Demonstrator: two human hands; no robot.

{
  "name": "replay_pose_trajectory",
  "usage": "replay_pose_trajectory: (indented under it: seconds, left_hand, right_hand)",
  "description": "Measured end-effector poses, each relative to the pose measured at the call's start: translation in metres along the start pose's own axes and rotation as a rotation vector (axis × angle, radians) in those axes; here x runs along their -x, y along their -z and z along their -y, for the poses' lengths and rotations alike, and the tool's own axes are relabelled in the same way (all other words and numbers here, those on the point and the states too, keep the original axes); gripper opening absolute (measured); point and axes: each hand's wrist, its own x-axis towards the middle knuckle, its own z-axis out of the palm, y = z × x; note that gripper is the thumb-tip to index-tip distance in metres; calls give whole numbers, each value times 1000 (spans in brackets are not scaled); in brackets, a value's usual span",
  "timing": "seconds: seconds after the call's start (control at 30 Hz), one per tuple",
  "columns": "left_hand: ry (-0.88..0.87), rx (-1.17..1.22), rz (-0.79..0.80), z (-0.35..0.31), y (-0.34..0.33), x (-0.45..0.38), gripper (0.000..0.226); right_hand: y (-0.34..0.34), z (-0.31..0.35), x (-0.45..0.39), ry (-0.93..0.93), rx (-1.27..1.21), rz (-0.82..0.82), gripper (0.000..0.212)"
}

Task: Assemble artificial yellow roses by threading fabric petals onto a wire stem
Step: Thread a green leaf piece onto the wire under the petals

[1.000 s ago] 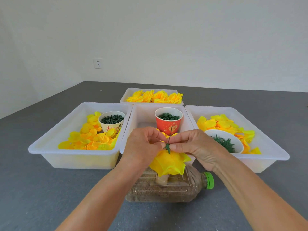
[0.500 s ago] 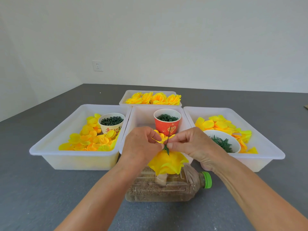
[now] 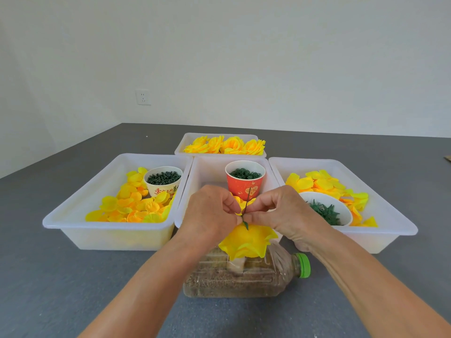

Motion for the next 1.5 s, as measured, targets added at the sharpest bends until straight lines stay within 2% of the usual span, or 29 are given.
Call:
replay_pose_trajectory:
  seconds: [0.2,0.33,0.4,0.47,0.63,0.87,1.03,1.23,1.5]
  left_hand:
    - [26,15,73,5,1,-2,23]
    - [17,60,150,8,7,-5,15]
    - [-18,56,138,9,8,-6,8]
    - [-47,50,103,9,7,-6,6]
    - [-130,-69,37,10,4,-5,7]
    - [-178,-56,73,18,4,-1,9]
    - [-215,-44,115,19,8,-4,7]
    - [-292,-119,84,21,3,-6,7]
    - [-285,-56,56,26,-2,-3,4]
  right_hand:
    - [-3,-5,-1,-4,77,29,7]
    - [0,-8,-4,-59,-31,66,14]
    - [2,-10,-3,-93,-118,77,19]
    - [2,-10,-2,-107,-151,66,14]
    - [-1,-6,1,-40,-71,39,12]
    - [-3,-9,3,61,61,-20,13]
    - [-1,-11,-2,97,59,24,15]
    - [-4,-20,-5,152,91,4,14]
    - [-5,-24,-7,170,52,14,26]
